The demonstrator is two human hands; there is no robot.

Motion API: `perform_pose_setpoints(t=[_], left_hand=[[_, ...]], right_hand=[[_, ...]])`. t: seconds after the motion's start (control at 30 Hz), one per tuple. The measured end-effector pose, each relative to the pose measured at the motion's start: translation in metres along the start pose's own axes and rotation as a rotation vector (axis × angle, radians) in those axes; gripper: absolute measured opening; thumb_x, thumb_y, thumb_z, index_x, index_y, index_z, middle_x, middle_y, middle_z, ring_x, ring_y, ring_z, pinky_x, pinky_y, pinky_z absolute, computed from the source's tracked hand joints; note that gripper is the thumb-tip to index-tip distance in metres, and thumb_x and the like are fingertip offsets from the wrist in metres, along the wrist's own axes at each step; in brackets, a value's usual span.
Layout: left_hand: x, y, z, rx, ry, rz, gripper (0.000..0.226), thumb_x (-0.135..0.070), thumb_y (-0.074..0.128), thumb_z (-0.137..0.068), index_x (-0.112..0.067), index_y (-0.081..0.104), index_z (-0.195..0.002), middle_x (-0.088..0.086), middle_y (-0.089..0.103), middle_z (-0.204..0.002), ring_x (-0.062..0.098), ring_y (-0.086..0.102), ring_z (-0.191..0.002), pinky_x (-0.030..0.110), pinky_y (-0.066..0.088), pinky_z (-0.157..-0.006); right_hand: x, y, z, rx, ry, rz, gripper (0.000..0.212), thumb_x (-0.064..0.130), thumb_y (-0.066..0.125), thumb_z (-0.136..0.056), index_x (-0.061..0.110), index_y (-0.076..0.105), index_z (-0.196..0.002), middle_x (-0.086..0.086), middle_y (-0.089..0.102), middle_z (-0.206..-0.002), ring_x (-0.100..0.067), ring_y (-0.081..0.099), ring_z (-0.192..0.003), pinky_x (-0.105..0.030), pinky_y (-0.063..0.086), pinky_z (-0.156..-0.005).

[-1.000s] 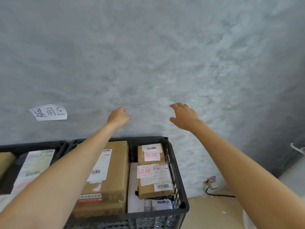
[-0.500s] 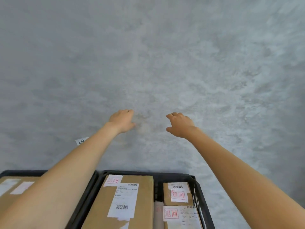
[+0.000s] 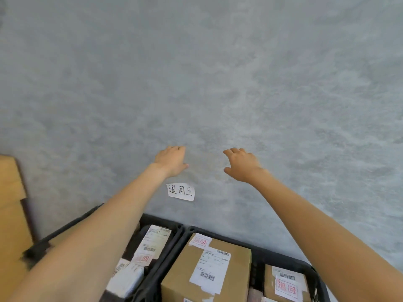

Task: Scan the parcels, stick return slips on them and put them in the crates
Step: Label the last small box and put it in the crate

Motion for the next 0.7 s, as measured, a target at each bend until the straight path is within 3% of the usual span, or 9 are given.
perform_pose_setpoints(t=[0.37, 0.7], left_hand=[[0.063, -0.005, 0.158, 0.091, -0.381, -0.109, 0.053, -0.034, 0.051, -0.098, -0.006, 0.037, -0.140, 0.014, 0.044, -0.144, 0.032, 0.041, -0.131, 0.039, 0.037, -0.103], [0.149, -0.055, 0.342, 0.128, -0.743, -0.200, 0.060, -0.037, 0.050, -0.099, -0.006, 0.029, -0.146, 0.016, 0.041, -0.146, 0.034, 0.041, -0.131, 0.042, 0.040, -0.098]], right_hand=[[0.122, 0.015, 0.045, 0.042, -0.406, -0.154, 0.052, 0.031, 0.051, -0.096, 0.011, 0.038, -0.142, -0.009, 0.042, -0.144, -0.030, 0.038, -0.132, -0.042, 0.039, -0.100], [0.295, -0.009, 0.112, -0.002, -0.795, -0.274, 0.048, 0.024, 0.053, -0.097, 0.011, 0.039, -0.141, -0.011, 0.044, -0.144, -0.029, 0.041, -0.130, -0.042, 0.041, -0.102]])
Point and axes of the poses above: each hand's wrist, its own z-axis away from the middle knuckle, its own y-axis out of the palm, x = y × z, the point moved 2 cm from there along -z, towards the middle knuckle
